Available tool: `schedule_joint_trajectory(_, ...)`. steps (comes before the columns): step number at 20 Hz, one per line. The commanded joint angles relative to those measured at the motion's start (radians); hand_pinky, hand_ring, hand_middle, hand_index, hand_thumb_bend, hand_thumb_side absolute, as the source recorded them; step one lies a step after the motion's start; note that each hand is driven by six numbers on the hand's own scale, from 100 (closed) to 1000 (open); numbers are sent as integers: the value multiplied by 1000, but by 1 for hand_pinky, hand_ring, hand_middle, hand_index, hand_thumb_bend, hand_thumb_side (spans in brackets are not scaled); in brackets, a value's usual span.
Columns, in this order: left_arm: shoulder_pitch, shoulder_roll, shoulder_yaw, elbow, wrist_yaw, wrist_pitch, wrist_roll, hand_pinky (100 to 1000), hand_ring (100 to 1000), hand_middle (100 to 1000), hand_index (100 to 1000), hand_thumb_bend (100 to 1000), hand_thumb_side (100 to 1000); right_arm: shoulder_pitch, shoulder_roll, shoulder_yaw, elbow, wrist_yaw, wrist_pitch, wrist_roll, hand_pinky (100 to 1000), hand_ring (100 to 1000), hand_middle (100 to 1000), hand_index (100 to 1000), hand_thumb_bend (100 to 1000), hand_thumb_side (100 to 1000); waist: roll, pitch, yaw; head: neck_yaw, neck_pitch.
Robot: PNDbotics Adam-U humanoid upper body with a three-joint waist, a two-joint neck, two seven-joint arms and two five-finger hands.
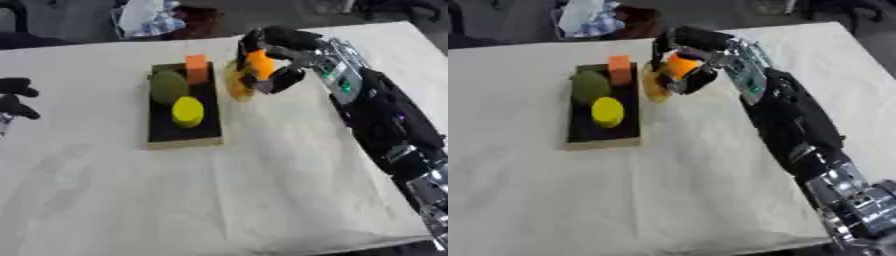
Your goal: Pick up objects on the table and place them in the box.
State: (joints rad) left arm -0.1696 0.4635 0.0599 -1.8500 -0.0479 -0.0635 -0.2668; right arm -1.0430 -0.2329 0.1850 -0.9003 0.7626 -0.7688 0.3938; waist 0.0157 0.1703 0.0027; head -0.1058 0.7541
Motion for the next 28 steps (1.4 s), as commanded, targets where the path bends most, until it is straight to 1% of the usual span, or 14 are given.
schedule_joint_trajectory(1,-17,11,4,-24,9,1,-4,717,588,695,842,100,715,-54,46,-14,12,9,-89,104,784,688,572,376,100,122,-8,-16,12,-11,-12)
schedule_joint_trajectory(6,-20,4,4,-33,13,1,-4,716,587,694,842,100,714,-93,122,-32,52,69,-83,96,784,687,573,378,100,121,-5,-9,42,-26,-18)
schedule_joint_trajectory(11,-22,-4,1,-34,16,4,-7,717,586,694,842,100,721,-94,184,-51,102,161,-69,74,785,689,576,387,100,133,-2,-5,57,-39,-22)
schedule_joint_trajectory(14,-24,-7,-1,-34,16,4,-12,720,586,694,841,100,723,-88,216,-63,134,236,-60,57,786,692,582,407,100,141,0,-4,62,-44,-24)
schedule_joint_trajectory(15,-25,-8,-2,-34,16,4,-12,721,585,694,842,100,724,-86,224,-66,143,261,-58,48,786,697,588,432,100,100,0,-4,63,-45,-25)
schedule_joint_trajectory(16,-25,-9,-2,-34,16,4,-14,721,585,694,842,100,725,-83,230,-69,152,288,-56,39,787,699,592,443,100,149,1,-3,64,-46,-26)
schedule_joint_trajectory(18,-25,-10,-2,-34,16,4,-16,721,585,694,842,100,725,-78,239,-73,166,342,-55,17,788,707,610,501,100,155,1,-3,65,-48,-27)
schedule_joint_trajectory(19,-25,-10,-2,-34,16,4,-16,722,585,695,842,100,726,-77,242,-74,171,367,-56,3,789,715,629,571,100,158,1,-3,66,-48,-27)
schedule_joint_trajectory(21,-24,-10,-2,-34,15,3,-18,723,585,695,842,100,728,-75,244,-78,177,408,-57,-30,792,728,667,678,100,159,1,-3,66,-47,-27)
schedule_joint_trajectory(22,-23,-11,-2,-34,15,3,-19,723,585,695,842,100,729,-75,243,-80,178,425,-57,-45,793,732,677,707,100,163,0,-3,66,-47,-27)
schedule_joint_trajectory(24,-22,-11,-2,-34,14,3,-21,724,585,695,843,100,732,-78,238,-82,176,454,-56,-74,795,744,709,796,100,167,-1,-3,64,-47,-27)
schedule_joint_trajectory(28,-21,-11,-2,-33,13,3,-22,724,585,695,843,100,732,-79,236,-83,179,491,-58,-113,795,744,709,796,100,167,-2,-4,63,-46,-27)
